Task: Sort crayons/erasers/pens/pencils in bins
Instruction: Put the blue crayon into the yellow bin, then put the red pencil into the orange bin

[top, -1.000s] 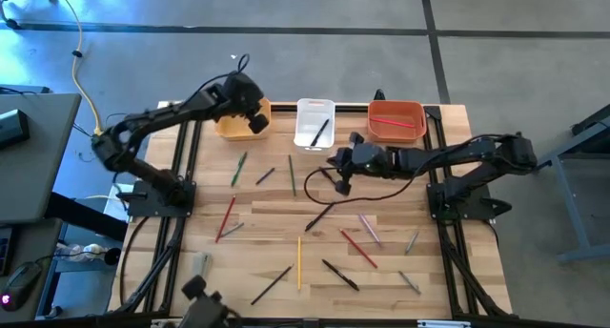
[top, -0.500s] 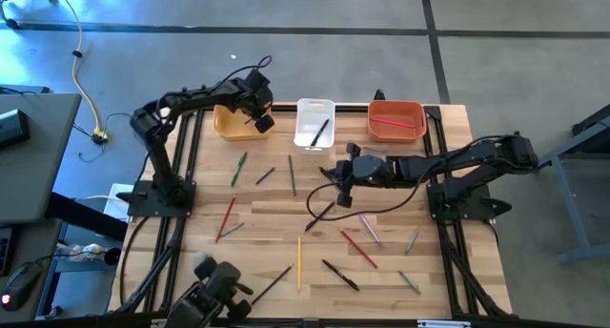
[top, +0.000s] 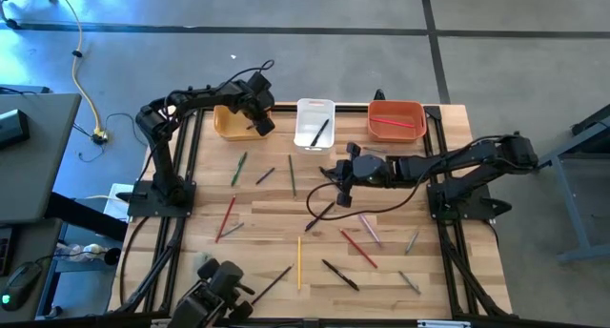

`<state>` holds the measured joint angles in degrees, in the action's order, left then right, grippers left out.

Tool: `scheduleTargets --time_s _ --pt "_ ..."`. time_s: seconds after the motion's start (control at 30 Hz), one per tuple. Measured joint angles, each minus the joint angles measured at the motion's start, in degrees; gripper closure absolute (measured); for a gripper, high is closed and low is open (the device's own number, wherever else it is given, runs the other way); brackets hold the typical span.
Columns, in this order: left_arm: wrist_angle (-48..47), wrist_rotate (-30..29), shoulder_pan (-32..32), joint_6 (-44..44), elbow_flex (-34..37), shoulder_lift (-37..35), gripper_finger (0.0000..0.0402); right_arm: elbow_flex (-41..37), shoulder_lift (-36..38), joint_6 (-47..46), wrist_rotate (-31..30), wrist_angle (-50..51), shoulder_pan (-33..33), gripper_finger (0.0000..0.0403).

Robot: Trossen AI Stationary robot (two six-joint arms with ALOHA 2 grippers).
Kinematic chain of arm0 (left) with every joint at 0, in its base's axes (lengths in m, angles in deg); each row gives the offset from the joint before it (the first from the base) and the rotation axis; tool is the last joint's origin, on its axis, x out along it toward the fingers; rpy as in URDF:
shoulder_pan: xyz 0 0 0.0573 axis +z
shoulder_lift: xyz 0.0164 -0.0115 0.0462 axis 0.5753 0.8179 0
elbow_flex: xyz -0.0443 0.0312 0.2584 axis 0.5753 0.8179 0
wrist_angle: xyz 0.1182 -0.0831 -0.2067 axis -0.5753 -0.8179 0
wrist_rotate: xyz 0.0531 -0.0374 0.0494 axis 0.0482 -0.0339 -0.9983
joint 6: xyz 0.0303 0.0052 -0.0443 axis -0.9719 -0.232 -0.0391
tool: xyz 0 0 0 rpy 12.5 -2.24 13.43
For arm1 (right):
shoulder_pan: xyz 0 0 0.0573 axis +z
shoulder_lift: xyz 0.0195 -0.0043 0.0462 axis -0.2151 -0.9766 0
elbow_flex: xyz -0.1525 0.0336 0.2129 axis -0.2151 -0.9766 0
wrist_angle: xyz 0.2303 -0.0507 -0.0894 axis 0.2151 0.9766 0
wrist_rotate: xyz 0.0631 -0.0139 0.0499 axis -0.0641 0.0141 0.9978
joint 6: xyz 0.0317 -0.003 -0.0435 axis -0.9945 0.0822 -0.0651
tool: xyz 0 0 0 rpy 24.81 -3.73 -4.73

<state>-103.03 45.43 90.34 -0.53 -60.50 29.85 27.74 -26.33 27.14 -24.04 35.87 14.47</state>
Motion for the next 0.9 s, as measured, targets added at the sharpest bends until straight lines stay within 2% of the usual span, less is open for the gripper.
scheduleTargets --time_s 0.27,0.4,0.53,0.67,0.9 --pt "0.95 -3.4 0.0 -0.49 0.0 -2.66 0.0323 0.0 0.0 -3.19 0.67 0.0 0.0 0.0403" --pt "1.35 -1.91 0.0 0.45 0.0 -6.88 0.0336 0.0 0.0 -6.15 1.42 -0.46 -0.52 0.0403" --pt "4.46 1.02 -0.93 1.6 1.25 -11.94 0.0361 0.0 0.0 -4.14 1.38 -0.42 -0.54 0.0403" --pt "13.86 5.3 -2.89 1.97 7.35 -18.26 0.0388 -0.77 -0.26 -2.35 1.31 -5.04 -0.55 0.0403" --pt "35.42 10.55 -8.44 2.83 23.09 -28.74 0.0397 -11.95 -0.33 -1.82 3.54 -27.65 -1.78 0.0403"
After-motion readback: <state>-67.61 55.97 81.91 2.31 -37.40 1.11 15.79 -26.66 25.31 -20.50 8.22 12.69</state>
